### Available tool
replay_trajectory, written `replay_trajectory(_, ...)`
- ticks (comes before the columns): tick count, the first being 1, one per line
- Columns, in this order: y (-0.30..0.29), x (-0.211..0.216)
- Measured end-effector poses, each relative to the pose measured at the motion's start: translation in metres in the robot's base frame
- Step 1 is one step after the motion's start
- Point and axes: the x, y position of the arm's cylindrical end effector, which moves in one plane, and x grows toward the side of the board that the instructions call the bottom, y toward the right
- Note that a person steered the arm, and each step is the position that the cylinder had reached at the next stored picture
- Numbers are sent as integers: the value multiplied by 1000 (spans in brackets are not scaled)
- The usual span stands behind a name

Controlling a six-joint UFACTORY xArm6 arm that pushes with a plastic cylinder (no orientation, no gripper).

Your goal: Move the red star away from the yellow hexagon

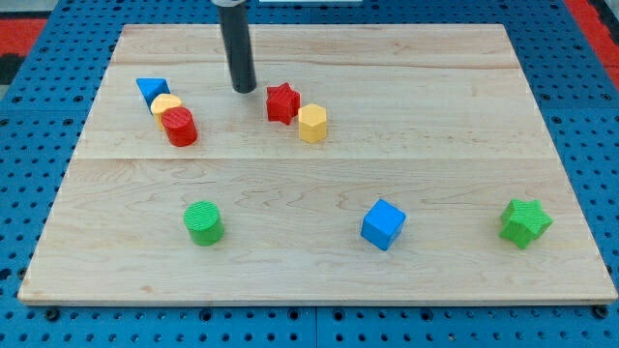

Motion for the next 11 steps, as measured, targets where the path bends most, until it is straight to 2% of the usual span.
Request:
replay_trajectory(1, 42, -4)
replay_trajectory(3, 62, 19)
replay_trajectory(4, 69, 46)
replay_trajectory(5, 43, 59)
replay_trajectory(6, -6, 38)
replay_trajectory(8, 6, 21)
replay_trajectory(9, -39, 16)
replay_trajectory(10, -28, 22)
replay_trajectory(11, 61, 28)
